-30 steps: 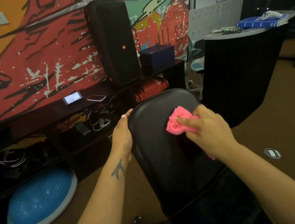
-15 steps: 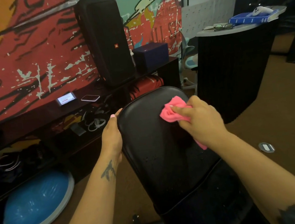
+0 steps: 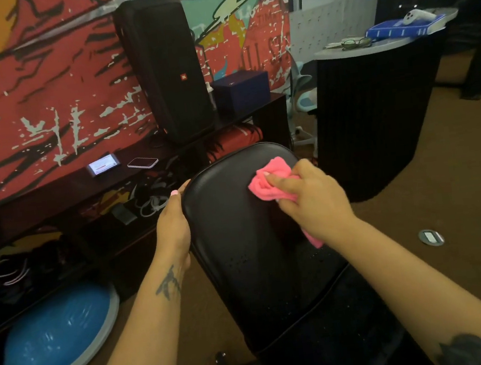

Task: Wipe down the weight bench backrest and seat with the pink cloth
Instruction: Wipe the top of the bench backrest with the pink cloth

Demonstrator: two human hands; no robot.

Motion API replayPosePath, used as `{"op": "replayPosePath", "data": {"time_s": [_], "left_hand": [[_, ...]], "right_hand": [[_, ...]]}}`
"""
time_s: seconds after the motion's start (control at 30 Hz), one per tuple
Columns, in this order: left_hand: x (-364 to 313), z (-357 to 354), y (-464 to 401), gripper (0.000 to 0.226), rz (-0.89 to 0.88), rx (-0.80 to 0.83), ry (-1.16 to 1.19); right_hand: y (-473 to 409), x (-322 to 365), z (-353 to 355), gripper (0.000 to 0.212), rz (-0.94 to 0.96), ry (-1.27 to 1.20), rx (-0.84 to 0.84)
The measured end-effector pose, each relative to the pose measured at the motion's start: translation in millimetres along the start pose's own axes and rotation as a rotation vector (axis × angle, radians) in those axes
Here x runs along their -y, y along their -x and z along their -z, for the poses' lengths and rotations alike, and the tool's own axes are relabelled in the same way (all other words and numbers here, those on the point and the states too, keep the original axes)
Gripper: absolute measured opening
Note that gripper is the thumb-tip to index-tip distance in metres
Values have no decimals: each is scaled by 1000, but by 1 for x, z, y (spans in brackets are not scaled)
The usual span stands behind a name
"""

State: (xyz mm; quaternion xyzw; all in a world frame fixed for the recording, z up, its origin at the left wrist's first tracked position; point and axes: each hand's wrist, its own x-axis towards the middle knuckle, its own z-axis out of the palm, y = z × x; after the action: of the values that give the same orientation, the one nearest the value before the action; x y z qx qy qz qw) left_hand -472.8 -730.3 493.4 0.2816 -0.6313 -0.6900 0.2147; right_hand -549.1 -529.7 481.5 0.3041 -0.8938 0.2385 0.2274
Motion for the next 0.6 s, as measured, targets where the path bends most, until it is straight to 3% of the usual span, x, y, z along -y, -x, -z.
{"op": "replayPosePath", "data": {"time_s": [0.13,0.33,0.47,0.6], "left_hand": [[1,-1,-1,37,-12,-3,11],[1,-3,0,35,-15,-49,28],[1,-4,1,32,-21,-56,24],[1,-4,1,34,-40,-59,23]], "right_hand": [[31,-11,-4,46,97,-11,95],[8,-35,4,43,-102,35,-9],[2,-7,-2,46,15,-45,-15],[35,-33,-4,41,57,-32,59]]}}
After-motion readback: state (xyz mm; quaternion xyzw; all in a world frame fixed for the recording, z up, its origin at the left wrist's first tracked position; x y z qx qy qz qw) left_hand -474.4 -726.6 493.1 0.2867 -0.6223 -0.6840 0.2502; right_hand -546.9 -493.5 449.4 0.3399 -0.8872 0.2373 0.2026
